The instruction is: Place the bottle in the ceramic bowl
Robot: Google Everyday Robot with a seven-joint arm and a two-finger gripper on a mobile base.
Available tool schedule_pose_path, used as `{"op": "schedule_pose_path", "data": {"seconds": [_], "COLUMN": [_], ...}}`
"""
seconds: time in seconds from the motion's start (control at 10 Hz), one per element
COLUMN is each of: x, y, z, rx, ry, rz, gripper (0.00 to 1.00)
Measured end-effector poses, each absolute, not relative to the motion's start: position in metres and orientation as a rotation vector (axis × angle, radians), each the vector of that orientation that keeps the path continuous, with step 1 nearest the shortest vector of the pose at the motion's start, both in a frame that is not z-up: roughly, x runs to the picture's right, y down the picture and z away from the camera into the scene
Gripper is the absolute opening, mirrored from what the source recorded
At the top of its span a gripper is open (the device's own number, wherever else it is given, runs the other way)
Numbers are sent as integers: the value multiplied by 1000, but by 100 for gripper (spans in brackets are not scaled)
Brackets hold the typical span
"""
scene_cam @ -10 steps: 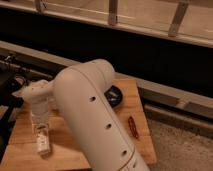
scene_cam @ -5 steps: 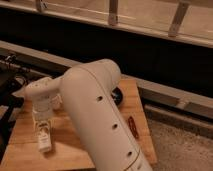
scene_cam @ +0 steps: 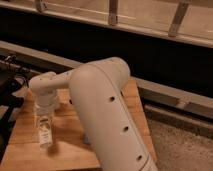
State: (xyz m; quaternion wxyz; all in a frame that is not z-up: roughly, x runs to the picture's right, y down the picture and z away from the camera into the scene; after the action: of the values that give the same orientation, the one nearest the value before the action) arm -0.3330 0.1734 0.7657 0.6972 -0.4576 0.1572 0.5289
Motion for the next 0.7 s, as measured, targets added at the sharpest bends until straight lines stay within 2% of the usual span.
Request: {"op": "schedule_pose_path", "data": {"seconds": [0.4,0.7], "x": [-323,-288], "y": [157,102], "z": [759,742], "rx": [-980,-901], "ry": [342,321], "rz": [1214,1289], "gripper": [0,0]}}
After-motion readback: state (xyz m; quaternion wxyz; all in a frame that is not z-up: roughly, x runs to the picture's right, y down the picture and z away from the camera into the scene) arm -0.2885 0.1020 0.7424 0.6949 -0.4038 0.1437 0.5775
